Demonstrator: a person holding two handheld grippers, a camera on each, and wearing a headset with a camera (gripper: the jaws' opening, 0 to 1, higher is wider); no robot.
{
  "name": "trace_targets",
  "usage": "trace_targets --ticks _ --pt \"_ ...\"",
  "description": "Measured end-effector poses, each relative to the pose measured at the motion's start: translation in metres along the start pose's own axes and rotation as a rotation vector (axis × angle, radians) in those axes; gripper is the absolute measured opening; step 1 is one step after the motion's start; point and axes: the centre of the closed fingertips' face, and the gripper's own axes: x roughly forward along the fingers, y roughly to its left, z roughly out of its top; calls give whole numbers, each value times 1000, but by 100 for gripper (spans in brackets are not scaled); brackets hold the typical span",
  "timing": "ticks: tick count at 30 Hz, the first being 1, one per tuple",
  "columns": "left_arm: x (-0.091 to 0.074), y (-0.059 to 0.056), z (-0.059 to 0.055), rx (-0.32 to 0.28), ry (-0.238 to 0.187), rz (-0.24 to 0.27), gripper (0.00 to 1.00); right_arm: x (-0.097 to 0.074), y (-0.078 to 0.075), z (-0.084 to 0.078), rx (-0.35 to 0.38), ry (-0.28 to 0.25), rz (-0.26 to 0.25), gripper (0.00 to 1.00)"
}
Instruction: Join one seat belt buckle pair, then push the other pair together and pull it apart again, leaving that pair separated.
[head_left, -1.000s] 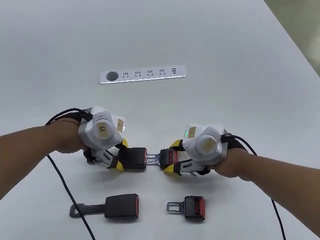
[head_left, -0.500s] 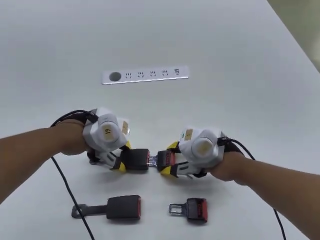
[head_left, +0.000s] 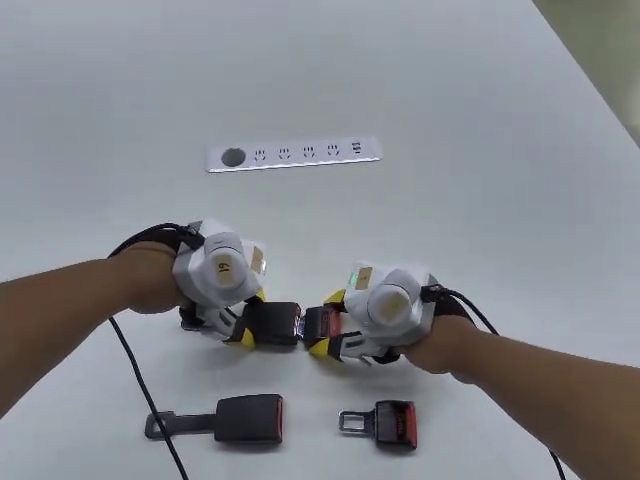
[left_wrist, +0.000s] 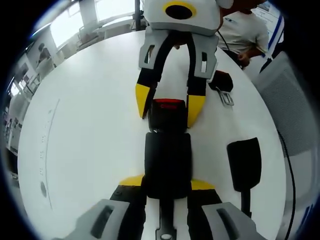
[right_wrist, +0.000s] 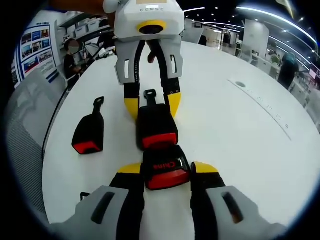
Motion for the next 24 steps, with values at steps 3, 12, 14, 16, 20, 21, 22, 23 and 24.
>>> trace_targets --ticks 3,12,14,16,20,21,22,23,24 --pt "0 0 0 -2 -2 1 31 1 1 0 -2 3 -3 33" --pt "0 0 -1 -2 -6 2 31 -4 0 -4 -2 1 -1 33" --pt "0 0 -2 -1 -4 2 31 -4 -1 -4 2 -3 0 34" --pt "0 0 -2 -1 -3 3 31 -3 -2 -5 -2 -2 3 34" --pt "-1 1 -4 -8 -13 4 31 -3 -3 -7 -8 1 3 34" --pt "-1 1 -4 -10 -14 4 31 -3 -3 -8 -6 -2 3 34" --pt "-1 1 -4 -11 -17 4 31 -3 -3 -8 -11 -1 5 33" --pt "-1 1 -5 -15 -22 5 31 -3 -3 -8 -15 2 7 33" --pt "-1 1 -5 -21 -28 6 31 -3 -2 -8 -18 4 8 33"
